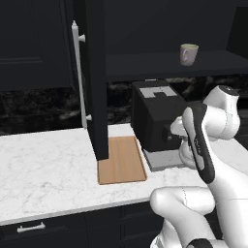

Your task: Pick the kettle from the counter and place it on the tray. Then pick the mug from the cabinet and place it on the tray. Then close the cabinet doors.

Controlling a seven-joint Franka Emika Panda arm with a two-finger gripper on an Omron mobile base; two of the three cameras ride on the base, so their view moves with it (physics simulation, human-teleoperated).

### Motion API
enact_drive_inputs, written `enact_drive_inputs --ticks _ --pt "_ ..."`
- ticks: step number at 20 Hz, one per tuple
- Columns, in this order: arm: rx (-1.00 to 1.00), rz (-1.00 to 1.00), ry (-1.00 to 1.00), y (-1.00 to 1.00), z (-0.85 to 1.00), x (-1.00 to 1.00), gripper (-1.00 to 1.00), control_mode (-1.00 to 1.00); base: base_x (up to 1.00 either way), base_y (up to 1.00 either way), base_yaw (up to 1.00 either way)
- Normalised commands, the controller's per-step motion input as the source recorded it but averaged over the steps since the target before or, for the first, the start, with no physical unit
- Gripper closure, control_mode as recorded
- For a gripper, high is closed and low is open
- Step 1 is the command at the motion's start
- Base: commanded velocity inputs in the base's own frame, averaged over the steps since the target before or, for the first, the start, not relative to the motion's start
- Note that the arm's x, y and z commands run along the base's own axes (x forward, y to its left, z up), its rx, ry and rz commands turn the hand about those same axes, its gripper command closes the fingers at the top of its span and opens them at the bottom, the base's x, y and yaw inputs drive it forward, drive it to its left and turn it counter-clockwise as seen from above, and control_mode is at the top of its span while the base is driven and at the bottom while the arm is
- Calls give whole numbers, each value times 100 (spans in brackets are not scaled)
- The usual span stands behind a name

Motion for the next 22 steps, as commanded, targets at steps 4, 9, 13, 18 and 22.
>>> enact_drive_inputs --ticks 4,9,13,18,22 --pt "-8 23 3 50 8 -25 100 -100 0 0 0" --pt "-5 5 1 55 5 -9 100 -100 0 0 0" --pt "0 0 0 69 15 0 100 -100 0 0 0" --pt "0 0 0 75 14 0 100 -100 0 0 0" --pt "0 0 1 83 9 0 100 -100 0 0 0"
